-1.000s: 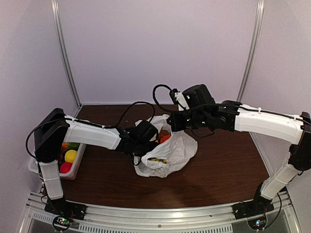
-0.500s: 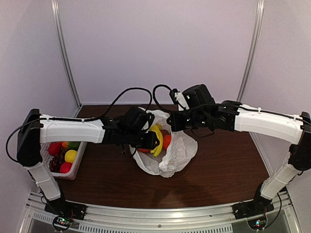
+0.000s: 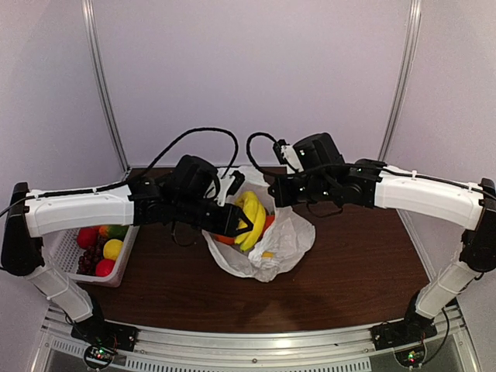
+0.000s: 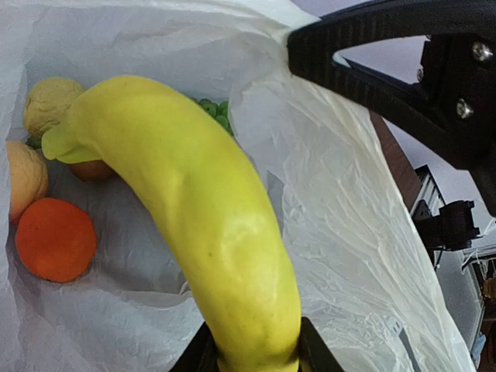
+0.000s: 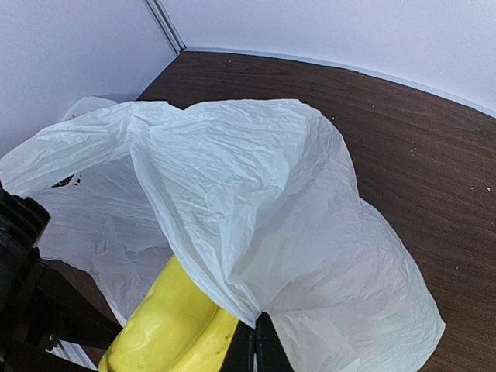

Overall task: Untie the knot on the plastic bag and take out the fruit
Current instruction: Pick up the fake fruit from the takeout bag.

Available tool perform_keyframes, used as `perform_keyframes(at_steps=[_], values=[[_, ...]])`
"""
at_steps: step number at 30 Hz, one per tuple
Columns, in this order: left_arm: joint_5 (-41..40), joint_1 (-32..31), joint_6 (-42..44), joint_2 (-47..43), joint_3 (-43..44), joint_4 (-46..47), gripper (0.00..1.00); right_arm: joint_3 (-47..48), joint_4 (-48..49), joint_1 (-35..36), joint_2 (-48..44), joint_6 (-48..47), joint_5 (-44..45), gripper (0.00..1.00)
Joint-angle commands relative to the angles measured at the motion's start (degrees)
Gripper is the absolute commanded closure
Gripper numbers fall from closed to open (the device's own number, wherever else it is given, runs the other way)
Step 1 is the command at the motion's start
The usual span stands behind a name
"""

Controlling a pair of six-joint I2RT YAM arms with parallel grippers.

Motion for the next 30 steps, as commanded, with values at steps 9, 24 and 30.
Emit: perform_keyframes(at_steps=[9, 24, 30], values=[[11.80, 4.24, 4.93, -14.02, -4.38, -3.19, 0.82, -1.95, 1.00, -0.82, -2.94, 0.31, 0.96, 1.00], [20.62, 12.43, 3.00, -25.54, -2.05, -8.94, 0.81, -2.71, 2.03, -0.99, -3.20, 0.28, 1.07, 1.00], [17.17, 18.85, 5.54, -27.37, 1.55, -18.22, 0.77, -1.23, 1.74, -0.99, -2.37, -0.46, 0.59, 1.00]])
